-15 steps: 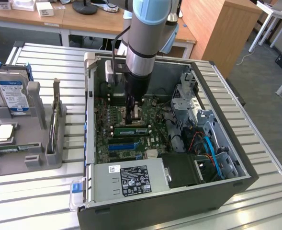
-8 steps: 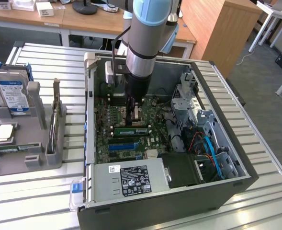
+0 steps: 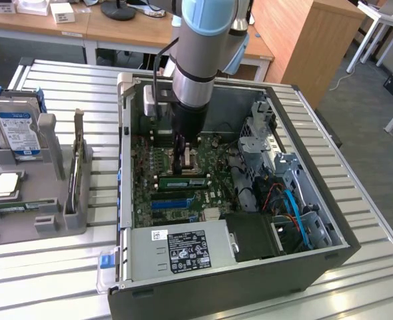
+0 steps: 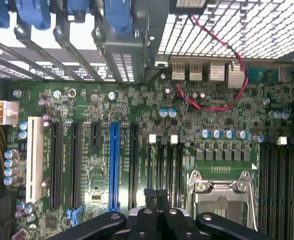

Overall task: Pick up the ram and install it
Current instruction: 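Press down the ram until it locks into place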

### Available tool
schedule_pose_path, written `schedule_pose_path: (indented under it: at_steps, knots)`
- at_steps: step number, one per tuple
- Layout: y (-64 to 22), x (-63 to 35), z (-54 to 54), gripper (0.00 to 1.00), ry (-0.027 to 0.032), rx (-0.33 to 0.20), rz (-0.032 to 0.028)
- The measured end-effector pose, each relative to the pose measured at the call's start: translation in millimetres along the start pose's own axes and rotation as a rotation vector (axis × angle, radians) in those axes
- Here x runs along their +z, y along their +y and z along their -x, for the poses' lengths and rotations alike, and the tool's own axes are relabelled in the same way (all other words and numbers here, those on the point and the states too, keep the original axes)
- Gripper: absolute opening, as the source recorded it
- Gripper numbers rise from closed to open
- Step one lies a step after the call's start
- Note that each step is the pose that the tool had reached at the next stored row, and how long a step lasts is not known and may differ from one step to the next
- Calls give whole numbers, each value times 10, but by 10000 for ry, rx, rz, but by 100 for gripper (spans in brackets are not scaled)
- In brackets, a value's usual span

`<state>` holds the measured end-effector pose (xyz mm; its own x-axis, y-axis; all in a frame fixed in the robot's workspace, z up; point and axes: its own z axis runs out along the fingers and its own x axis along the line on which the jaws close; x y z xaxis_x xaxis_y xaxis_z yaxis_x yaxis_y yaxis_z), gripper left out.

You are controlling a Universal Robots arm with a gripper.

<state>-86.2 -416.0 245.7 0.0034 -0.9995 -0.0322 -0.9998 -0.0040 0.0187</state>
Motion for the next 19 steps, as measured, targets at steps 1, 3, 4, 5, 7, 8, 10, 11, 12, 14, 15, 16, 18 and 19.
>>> schedule_pose_path:
  at_steps: [1,3,4,5,7,8,10,11,12,14,15,16,18,19]
  knots:
    - [0,0,0,11,-1,-1,0]
    - [2,0,-1,11,0,0,0]
    - [2,0,0,11,0,0,0]
    - [2,0,-1,11,1,-1,1]
    - [3,2,-1,11,2,0,1]
    - [3,6,-2,11,0,0,0]
    - [3,16,-4,11,1,1,0]
    - [3,21,-5,11,0,2,0]
    - [3,24,-5,11,1,1,1]
    - [2,24,-6,11,2,-1,2]
    - [2,24,-5,11,1,-1,1]
    - [2,26,-5,11,1,0,0]
    - [1,36,-5,11,-3,-1,-2]
    - [2,41,-6,11,0,0,0]
